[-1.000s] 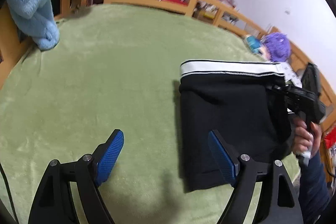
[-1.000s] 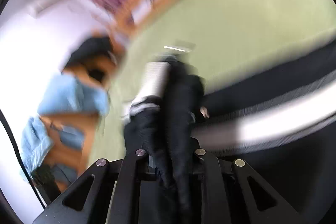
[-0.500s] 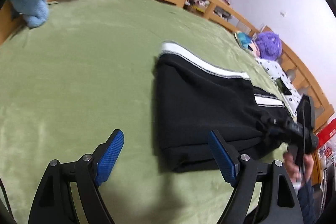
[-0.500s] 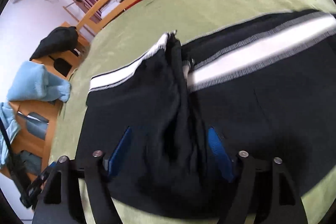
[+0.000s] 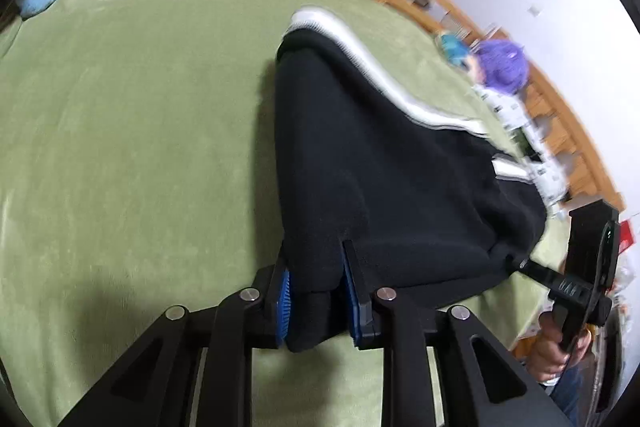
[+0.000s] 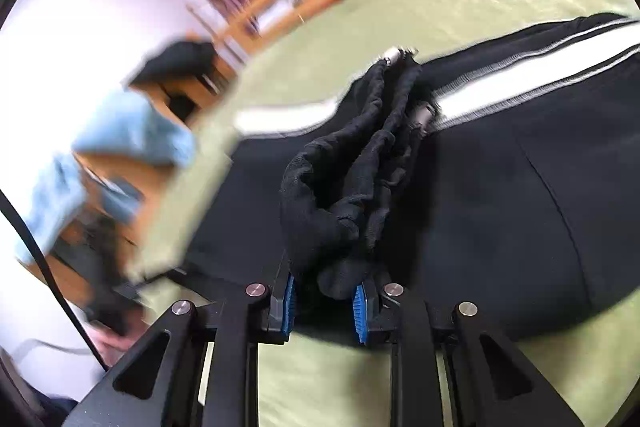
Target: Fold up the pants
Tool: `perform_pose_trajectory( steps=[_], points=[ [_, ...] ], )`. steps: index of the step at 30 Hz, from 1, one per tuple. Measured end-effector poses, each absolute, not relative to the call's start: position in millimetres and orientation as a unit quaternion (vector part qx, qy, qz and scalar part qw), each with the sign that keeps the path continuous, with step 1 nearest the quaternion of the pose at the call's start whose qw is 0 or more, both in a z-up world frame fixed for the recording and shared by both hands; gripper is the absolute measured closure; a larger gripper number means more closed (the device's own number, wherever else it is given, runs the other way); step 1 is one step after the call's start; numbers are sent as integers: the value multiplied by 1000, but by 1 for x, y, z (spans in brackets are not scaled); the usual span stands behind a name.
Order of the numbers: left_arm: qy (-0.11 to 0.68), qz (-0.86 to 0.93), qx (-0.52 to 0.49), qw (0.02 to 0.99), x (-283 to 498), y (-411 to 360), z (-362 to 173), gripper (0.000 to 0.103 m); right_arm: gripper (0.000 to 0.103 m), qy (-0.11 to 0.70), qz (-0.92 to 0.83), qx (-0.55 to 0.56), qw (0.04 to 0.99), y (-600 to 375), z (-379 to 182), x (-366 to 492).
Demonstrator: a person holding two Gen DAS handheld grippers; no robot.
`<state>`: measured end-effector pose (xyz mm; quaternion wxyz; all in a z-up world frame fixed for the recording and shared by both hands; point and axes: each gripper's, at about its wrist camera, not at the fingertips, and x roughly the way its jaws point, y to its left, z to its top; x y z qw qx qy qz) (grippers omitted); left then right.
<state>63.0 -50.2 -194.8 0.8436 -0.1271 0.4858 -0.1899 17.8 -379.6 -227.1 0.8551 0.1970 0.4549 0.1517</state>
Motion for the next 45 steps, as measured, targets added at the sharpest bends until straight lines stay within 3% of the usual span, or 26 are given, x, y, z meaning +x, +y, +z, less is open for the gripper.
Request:
perform_pose_trajectory(
  steps=[1, 3, 5, 7, 9, 10, 14, 20, 21, 23, 26, 31, 32, 33, 34, 36, 37, 38, 42, 45],
  points=[
    [495, -174, -106, 845, 66, -54, -200, 62, 74, 473, 142, 183, 850, -375, -242, 21],
    [493, -165, -90, 849, 65, -53, -196, 58, 72, 463, 148, 201, 850, -380, -242, 20],
    [479, -157, -88, 859, 62, -48, -185, 32, 57, 463, 149, 208, 849, -396, -226, 15],
    [459, -148, -78, 872, 63, -46, -174, 27, 41, 431, 124, 207, 870, -415, -207, 5],
    [454, -151, -69, 875, 70, -47, -168, 27, 27, 392, 102, 227, 886, -435, -190, 9],
    [457, -149, -69, 874, 76, -48, -167, 27, 25, 388, 95, 236, 886, -441, -184, 18],
    [472, -140, -82, 867, 103, -45, -172, 27, 25, 386, 115, 232, 885, -425, -161, 70],
    [477, -163, -146, 851, 115, -31, -186, 31, 25, 358, 218, 95, 903, -325, -131, 157],
    [483, -183, -163, 841, 118, -33, -192, 34, 26, 362, 228, 83, 900, -313, -133, 168],
    [492, -206, -178, 827, 121, -33, -200, 51, 25, 388, 241, 65, 887, -285, -141, 196],
    [494, -218, -189, 821, 123, -32, -208, 57, 26, 432, 258, 59, 862, -264, -167, 231],
    [496, -241, -219, 805, 128, -28, -221, 57, 27, 470, 264, 47, 841, -248, -203, 256],
    [498, -244, -227, 801, 130, -28, -223, 57, 27, 475, 265, 38, 838, -244, -209, 259],
    [498, -244, -229, 800, 131, -29, -225, 57, 37, 480, 263, 31, 836, -239, -214, 262],
    [497, -244, -233, 799, 132, -30, -226, 58, 59, 487, 268, 27, 831, -229, -218, 268],
    [495, -243, -240, 799, 134, -32, -228, 76, 91, 485, 292, 3, 824, -219, -215, 266],
    [491, -247, -244, 799, 134, -33, -230, 88, 92, 469, 292, -5, 833, -216, -208, 263],
    [486, -257, -250, 797, 135, -34, -229, 91, 92, 454, 278, 5, 846, -219, -197, 263],
    [454, -294, -264, 799, 124, -29, -209, 91, 93, 423, 272, 92, 860, -241, -162, 275],
    [478, -260, -246, 802, 128, -36, -215, 90, 94, 460, 250, 73, 849, -231, -189, 289]
  ],
)
